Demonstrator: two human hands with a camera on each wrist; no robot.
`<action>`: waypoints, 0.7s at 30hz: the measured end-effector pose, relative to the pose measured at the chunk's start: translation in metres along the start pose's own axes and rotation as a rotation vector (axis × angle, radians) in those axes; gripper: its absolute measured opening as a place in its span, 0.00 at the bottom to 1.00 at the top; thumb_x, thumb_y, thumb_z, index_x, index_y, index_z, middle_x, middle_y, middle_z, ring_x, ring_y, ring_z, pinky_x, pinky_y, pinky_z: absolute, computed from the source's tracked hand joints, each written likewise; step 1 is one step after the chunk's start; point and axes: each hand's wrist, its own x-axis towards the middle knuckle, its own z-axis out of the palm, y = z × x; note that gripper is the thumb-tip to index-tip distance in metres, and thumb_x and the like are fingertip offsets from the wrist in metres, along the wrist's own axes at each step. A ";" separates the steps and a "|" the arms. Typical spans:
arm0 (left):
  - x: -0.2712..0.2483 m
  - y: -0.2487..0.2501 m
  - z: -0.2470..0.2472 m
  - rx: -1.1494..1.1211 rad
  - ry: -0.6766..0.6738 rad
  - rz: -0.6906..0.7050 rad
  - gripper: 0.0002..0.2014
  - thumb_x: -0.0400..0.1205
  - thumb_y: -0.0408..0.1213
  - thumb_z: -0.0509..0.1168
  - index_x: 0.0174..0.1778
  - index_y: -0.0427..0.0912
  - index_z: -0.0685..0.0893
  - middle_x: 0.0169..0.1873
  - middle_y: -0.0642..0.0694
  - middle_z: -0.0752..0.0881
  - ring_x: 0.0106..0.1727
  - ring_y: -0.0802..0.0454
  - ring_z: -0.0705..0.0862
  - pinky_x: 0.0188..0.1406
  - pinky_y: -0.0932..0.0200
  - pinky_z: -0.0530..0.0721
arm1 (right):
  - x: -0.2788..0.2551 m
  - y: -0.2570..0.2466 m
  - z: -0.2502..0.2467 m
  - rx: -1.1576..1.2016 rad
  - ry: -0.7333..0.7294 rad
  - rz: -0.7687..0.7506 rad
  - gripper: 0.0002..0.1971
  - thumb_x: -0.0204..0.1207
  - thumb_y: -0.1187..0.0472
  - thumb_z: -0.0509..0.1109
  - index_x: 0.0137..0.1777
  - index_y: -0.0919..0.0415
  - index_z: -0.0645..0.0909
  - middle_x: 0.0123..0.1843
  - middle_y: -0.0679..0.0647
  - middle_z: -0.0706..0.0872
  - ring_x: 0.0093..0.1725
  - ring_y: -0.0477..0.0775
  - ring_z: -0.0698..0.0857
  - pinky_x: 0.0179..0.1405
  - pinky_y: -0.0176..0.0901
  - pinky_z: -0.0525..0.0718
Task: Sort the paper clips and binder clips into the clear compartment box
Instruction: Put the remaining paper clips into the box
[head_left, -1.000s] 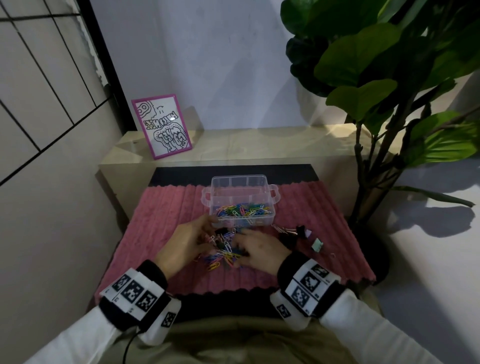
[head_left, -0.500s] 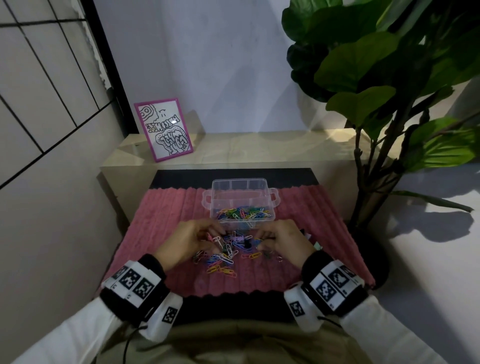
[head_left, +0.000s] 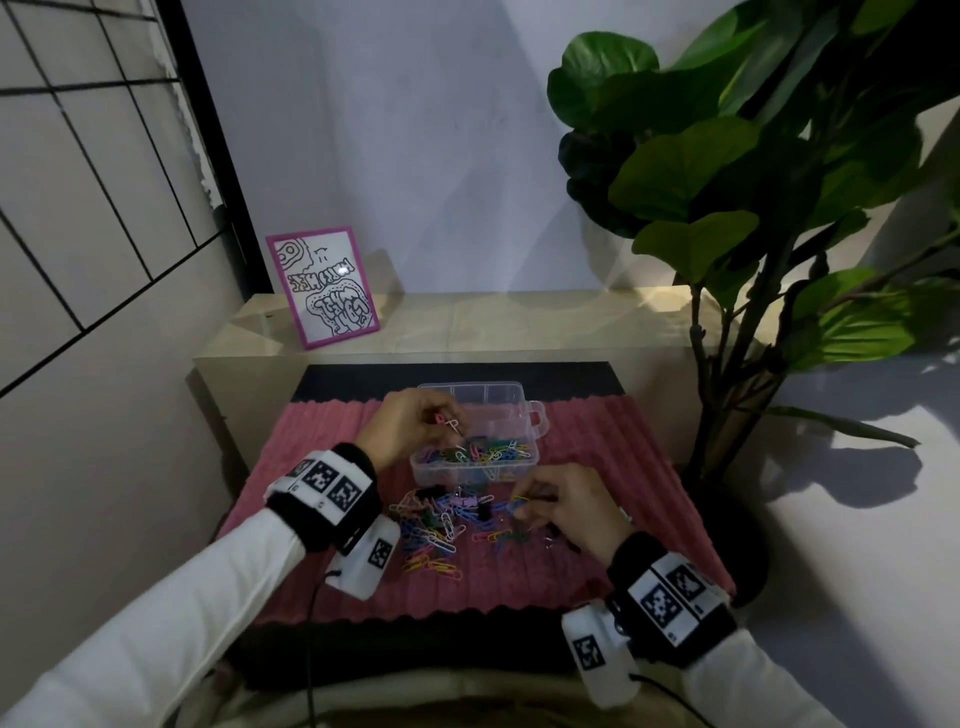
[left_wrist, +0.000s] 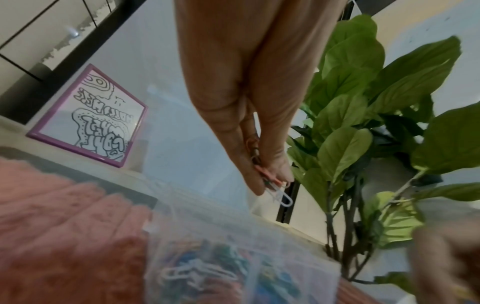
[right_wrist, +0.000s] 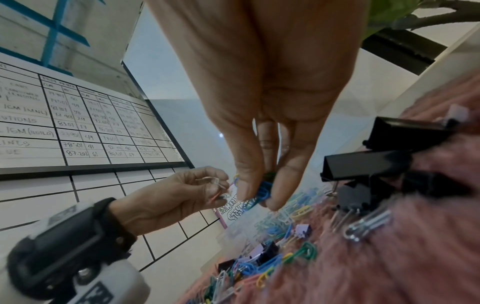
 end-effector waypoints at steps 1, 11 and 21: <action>0.005 -0.005 -0.003 0.016 0.006 -0.010 0.06 0.73 0.26 0.71 0.42 0.41 0.87 0.34 0.56 0.86 0.31 0.74 0.84 0.34 0.79 0.80 | -0.001 0.000 0.000 0.010 -0.002 0.004 0.18 0.65 0.72 0.77 0.30 0.46 0.81 0.32 0.53 0.86 0.36 0.53 0.87 0.41 0.49 0.90; -0.017 -0.023 -0.023 0.096 0.044 -0.024 0.10 0.79 0.27 0.64 0.52 0.40 0.86 0.46 0.54 0.86 0.42 0.82 0.80 0.43 0.82 0.77 | 0.034 -0.034 -0.021 0.074 0.096 -0.086 0.05 0.71 0.73 0.72 0.46 0.70 0.85 0.33 0.47 0.84 0.27 0.29 0.82 0.30 0.20 0.79; -0.092 -0.029 0.001 0.228 -0.166 0.003 0.06 0.77 0.31 0.68 0.45 0.46 0.87 0.38 0.56 0.88 0.38 0.66 0.85 0.39 0.79 0.76 | 0.051 -0.050 0.011 -0.440 0.005 -0.204 0.12 0.76 0.72 0.65 0.57 0.64 0.82 0.58 0.62 0.86 0.56 0.58 0.85 0.55 0.40 0.78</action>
